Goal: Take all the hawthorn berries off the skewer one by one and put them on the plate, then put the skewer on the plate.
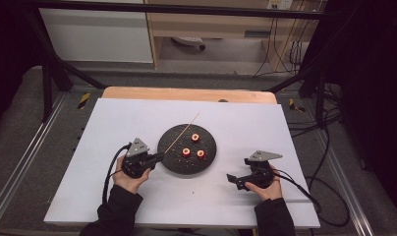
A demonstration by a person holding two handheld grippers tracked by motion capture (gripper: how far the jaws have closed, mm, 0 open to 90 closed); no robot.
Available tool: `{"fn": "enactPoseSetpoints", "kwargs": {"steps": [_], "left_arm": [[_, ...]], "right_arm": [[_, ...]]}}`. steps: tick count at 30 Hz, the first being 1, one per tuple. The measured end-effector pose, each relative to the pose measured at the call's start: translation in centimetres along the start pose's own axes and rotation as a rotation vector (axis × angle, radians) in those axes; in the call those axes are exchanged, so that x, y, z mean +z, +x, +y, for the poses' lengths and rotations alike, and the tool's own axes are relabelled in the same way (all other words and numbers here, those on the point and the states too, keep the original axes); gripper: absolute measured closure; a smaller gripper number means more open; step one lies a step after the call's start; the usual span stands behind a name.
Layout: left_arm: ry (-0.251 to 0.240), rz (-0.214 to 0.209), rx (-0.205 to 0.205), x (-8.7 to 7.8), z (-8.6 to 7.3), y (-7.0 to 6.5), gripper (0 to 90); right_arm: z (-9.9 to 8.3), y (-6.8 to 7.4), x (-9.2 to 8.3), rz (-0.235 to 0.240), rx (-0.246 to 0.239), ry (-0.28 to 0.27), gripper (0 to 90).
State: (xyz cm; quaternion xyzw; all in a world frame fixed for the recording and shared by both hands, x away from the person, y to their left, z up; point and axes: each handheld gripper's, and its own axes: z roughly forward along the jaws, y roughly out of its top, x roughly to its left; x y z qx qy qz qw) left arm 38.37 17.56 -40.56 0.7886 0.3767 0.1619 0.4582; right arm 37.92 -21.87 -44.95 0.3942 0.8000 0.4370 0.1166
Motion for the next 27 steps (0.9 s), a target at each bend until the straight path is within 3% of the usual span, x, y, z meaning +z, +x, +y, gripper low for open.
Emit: {"fn": "enactPoseSetpoints", "kwargs": {"steps": [12,18,27], "left_arm": [[0.051,0.057,-0.013,2.3,0.4,0.5,88.0],[0.092,0.091,-0.002,3.3,0.1,0.3,88.0],[0.157,0.122,-0.022,4.6,-0.4,0.1,88.0]], "right_arm": [[-0.7,-0.1,-0.3,-0.001,0.004,0.01,0.9],[-0.7,-0.1,-0.4,0.001,0.0,0.01,1.0],[-0.8,-0.1,-0.4,0.003,-0.004,0.012,1.0]]}}
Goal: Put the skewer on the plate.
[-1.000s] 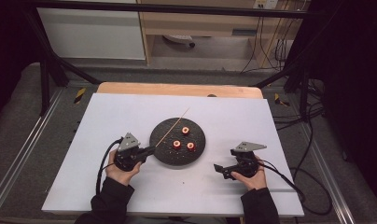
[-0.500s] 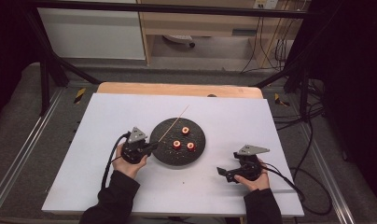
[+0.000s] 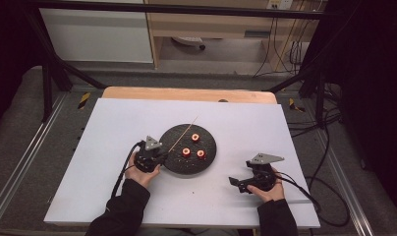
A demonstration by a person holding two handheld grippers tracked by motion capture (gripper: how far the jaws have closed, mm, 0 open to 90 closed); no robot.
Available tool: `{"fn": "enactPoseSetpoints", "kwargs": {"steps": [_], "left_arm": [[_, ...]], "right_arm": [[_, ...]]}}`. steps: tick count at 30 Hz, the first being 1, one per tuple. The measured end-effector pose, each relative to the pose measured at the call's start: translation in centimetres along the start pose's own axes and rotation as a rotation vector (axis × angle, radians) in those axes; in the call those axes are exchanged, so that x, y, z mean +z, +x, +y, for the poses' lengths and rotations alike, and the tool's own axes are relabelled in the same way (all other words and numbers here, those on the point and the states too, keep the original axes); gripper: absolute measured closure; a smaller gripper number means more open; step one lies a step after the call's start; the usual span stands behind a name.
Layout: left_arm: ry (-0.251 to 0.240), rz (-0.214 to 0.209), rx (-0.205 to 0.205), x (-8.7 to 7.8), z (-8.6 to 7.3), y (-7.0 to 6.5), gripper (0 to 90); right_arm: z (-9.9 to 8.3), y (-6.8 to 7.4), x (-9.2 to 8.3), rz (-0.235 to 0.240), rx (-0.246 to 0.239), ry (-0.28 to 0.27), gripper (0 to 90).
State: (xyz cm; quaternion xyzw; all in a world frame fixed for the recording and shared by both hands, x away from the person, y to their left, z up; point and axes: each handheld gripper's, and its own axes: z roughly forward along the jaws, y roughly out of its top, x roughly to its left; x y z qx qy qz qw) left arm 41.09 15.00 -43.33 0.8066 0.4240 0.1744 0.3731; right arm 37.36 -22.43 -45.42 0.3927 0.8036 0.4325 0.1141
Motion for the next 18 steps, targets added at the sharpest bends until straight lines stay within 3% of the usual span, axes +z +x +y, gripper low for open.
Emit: {"fn": "enactPoseSetpoints", "kwargs": {"steps": [6,12,18], "left_arm": [[0.028,0.012,0.004,0.5,0.0,-0.5,87.9],[0.028,0.03,-0.008,0.8,0.1,-0.9,87.6],[0.028,0.033,0.01,0.9,0.1,-1.3,87.1]], "right_arm": [[0.0,0.0,0.0,0.003,0.0,-0.003,1.2],[-0.1,0.0,0.2,0.006,0.001,0.005,1.2],[-0.1,0.0,0.2,0.004,0.002,0.005,1.4]]}}
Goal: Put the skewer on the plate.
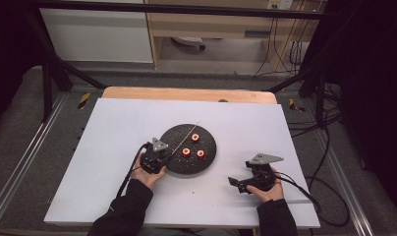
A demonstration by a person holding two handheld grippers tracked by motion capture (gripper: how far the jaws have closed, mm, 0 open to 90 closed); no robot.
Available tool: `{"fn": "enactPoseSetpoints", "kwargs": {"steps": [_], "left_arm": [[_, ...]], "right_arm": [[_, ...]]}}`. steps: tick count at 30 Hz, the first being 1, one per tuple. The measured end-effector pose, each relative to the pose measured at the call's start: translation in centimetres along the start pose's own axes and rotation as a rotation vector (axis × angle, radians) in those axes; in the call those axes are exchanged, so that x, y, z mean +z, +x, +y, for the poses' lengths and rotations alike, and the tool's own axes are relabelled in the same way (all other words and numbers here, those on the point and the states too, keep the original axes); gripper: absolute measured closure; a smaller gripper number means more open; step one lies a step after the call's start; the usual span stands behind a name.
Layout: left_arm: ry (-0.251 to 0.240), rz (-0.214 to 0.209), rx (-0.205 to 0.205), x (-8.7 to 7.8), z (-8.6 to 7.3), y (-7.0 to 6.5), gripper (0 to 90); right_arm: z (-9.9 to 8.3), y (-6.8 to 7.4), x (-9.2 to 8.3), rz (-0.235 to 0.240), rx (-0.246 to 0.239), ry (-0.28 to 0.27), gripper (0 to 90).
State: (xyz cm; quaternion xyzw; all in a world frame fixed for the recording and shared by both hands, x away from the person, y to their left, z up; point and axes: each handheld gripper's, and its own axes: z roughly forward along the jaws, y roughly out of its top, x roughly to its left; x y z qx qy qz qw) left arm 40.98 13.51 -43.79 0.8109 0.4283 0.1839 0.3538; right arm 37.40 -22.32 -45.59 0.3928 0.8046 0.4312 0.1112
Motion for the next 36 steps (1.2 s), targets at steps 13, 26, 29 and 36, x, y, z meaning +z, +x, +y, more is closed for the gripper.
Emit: {"fn": "enactPoseSetpoints", "kwargs": {"steps": [13,26,29,36], "left_arm": [[-0.024,-0.121,0.074,-2.1,-0.2,0.9,62.0],[-0.017,-0.206,0.117,-5.0,-1.9,3.9,25.0],[-0.011,-0.186,0.123,-5.7,-2.7,4.7,19.4],[-0.014,-0.161,0.083,-7.0,-5.6,6.8,10.4]], "right_arm": [[0.1,0.0,-0.2,-0.001,0.002,-0.013,1.3],[0.2,-0.1,-0.5,-0.005,0.01,-0.021,0.8],[0.2,-0.1,-0.5,-0.004,0.011,-0.019,0.7],[0.2,-0.1,-0.4,0.002,0.013,-0.014,0.7]]}}
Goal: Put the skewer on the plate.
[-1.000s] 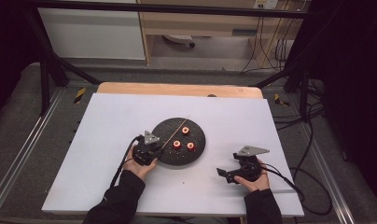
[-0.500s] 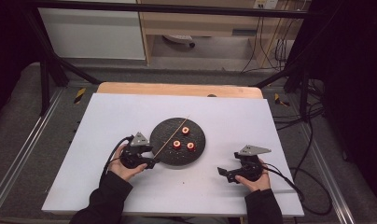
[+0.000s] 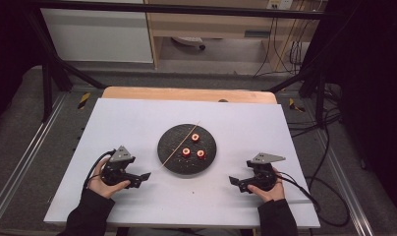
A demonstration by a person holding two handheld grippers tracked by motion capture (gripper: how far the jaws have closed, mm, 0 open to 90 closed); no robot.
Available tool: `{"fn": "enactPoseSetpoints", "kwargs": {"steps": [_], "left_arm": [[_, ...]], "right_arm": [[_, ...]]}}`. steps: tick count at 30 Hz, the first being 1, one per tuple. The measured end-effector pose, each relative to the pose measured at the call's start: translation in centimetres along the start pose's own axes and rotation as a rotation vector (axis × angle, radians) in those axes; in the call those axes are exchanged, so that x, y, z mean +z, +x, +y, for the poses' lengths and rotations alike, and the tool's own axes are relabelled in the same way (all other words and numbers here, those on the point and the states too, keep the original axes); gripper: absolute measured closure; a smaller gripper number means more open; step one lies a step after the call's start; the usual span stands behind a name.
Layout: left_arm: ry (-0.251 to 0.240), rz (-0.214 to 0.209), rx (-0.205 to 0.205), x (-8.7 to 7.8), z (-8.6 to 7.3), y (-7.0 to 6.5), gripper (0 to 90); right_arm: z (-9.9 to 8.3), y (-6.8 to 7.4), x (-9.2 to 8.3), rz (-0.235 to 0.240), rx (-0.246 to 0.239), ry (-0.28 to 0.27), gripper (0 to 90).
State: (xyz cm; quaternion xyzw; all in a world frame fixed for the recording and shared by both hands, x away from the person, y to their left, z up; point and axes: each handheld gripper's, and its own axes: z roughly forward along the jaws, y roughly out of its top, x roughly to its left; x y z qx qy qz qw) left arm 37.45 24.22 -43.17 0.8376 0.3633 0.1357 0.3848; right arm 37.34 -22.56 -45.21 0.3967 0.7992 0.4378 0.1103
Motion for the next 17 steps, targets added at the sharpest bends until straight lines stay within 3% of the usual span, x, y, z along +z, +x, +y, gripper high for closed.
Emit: {"fn": "enactPoseSetpoints", "kwargs": {"steps": [9,17], "left_arm": [[-0.025,0.027,-0.048,-1.5,-3.3,1.4,5.1],[-0.038,0.044,-0.04,-1.7,-3.7,1.6,4.9]], "right_arm": [[-0.2,0.2,0.1,-0.001,-0.002,0.026,0.7],[-0.5,0.4,0.1,0.006,-0.02,0.053,0.7]]}}
